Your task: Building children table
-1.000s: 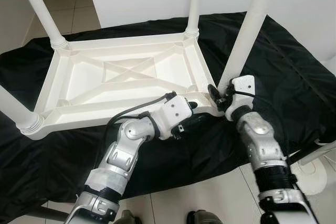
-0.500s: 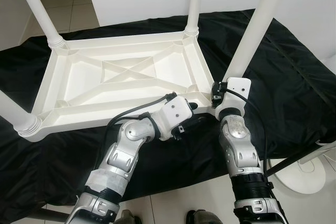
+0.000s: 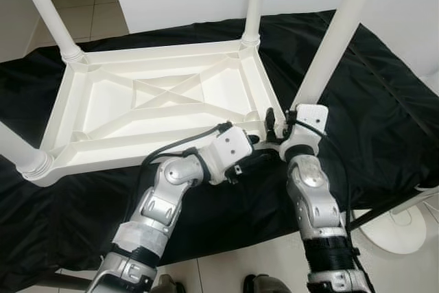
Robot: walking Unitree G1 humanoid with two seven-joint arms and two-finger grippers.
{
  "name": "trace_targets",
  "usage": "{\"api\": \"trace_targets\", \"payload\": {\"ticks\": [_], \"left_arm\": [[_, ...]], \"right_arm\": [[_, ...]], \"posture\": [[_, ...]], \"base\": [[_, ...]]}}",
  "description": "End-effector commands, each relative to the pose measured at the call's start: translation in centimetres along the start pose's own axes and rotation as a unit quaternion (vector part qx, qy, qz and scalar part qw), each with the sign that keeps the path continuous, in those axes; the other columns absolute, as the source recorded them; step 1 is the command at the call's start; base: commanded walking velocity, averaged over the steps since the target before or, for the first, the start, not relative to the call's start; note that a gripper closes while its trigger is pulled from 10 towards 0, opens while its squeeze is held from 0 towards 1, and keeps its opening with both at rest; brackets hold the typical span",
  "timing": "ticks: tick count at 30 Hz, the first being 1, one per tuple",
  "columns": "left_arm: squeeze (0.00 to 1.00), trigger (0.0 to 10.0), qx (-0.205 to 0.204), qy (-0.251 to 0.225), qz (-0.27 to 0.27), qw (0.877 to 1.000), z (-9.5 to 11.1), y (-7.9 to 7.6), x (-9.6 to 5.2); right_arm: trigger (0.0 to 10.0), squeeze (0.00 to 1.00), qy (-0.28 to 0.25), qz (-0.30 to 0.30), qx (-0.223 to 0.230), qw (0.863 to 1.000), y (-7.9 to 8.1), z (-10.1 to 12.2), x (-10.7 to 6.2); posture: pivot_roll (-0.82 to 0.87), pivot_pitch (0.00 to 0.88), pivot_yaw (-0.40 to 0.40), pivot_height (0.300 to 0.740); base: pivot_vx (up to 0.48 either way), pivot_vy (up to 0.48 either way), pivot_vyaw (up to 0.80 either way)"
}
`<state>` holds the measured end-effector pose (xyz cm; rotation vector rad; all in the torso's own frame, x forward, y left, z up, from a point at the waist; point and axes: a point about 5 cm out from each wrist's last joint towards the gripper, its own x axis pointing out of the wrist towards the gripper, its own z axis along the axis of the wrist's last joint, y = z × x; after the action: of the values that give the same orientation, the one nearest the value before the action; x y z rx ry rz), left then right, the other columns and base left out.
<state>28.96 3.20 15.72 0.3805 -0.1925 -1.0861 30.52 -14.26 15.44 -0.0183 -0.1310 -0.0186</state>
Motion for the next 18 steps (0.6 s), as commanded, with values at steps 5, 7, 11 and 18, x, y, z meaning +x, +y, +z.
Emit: {"api": "trace_targets", "payload": {"ticks": [5, 7, 11, 18], "left_arm": [[0.00, 10.0, 0.004, 0.007, 0.060, 0.998, -0.1, 0.6, -0.3], [0.00, 10.0, 0.005, 0.007, 0.060, 0.998, -0.1, 0.6, -0.2], [0.00, 10.0, 0.005, 0.007, 0.059, 0.998, -0.1, 0.7, -0.2], [0.00, 10.0, 0.010, 0.006, 0.058, 0.998, 0.0, 0.9, 0.0]], "right_arm": [[10.0, 0.00, -0.008, 0.066, -0.010, 0.998, -1.7, -0.1, -0.7], [10.0, 0.00, -0.011, 0.077, -0.016, 0.997, -2.2, 0.0, -0.6], [10.0, 0.00, -0.016, 0.112, -0.042, 0.993, -3.3, 0.2, 0.2], [10.0, 0.00, -0.016, 0.184, -0.076, 0.980, -3.2, 0.2, 1.4]], "posture": [[-0.14, 0.070, 0.036, 0.740], [-0.14, 0.071, 0.039, 0.740], [-0.14, 0.071, 0.045, 0.740], [-0.13, 0.067, 0.047, 0.740]], "base": [[0.000, 0.000, 0.00], [0.000, 0.000, 0.00], [0.000, 0.000, 0.00], [0.000, 0.000, 0.00]]}}
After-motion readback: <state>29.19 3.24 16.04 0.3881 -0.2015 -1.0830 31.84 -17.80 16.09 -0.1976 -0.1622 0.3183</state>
